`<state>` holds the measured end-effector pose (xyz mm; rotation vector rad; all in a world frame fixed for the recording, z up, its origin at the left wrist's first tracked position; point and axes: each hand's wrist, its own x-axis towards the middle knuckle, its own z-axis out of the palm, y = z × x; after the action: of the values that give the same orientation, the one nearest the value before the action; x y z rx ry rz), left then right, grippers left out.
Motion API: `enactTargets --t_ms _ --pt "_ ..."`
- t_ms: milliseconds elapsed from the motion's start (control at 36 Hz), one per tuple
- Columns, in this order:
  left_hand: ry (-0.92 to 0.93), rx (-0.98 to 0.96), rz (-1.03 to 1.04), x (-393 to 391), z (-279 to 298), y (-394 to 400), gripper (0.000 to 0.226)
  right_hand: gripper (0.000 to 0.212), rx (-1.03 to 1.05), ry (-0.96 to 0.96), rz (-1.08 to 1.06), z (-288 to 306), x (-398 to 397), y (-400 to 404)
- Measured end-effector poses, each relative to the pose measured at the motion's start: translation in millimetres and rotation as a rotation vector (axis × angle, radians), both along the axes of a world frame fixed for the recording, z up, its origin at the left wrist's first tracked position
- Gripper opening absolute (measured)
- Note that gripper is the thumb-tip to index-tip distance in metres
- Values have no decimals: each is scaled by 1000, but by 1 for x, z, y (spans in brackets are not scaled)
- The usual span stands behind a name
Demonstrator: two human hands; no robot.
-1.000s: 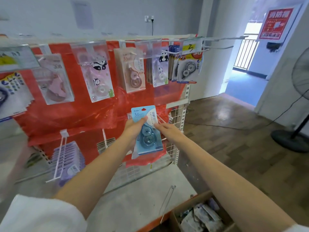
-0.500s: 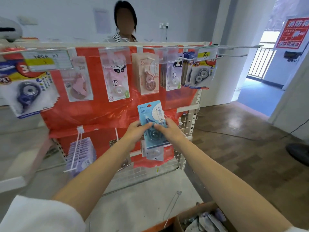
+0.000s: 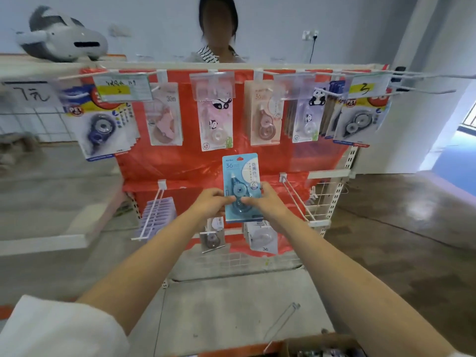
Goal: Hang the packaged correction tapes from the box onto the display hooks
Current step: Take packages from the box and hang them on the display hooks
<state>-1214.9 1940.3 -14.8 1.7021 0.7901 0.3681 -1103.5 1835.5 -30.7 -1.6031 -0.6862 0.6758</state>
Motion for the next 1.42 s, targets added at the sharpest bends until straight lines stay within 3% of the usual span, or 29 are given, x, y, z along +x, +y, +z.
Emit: enactTargets --t_ms 222,417,667,750,806,944,1417 --pt "143 109 31 31 -32 -34 17 41 -123 6 36 -24 33 -37" --pt "433 331 -240 71 -71 -84 11 37 -255 61 57 -66 76 -102" --pt "546 481 -332 124 -110 -139 4 44 -439 62 106 -116 123 -183" --pt "581 494 -330 134 -122 -152 23 51 -486 44 140 -131 139 -192" --pt "595 518 -322 137 -127 -158 22 50 -498 42 151 -135 146 -194" --pt "616 534 -277 135 -131 -163 18 35 -425 67 144 -134 157 -183" --pt "615 512 -86 129 -132 -155 20 33 -262 198 159 -161 172 -167"
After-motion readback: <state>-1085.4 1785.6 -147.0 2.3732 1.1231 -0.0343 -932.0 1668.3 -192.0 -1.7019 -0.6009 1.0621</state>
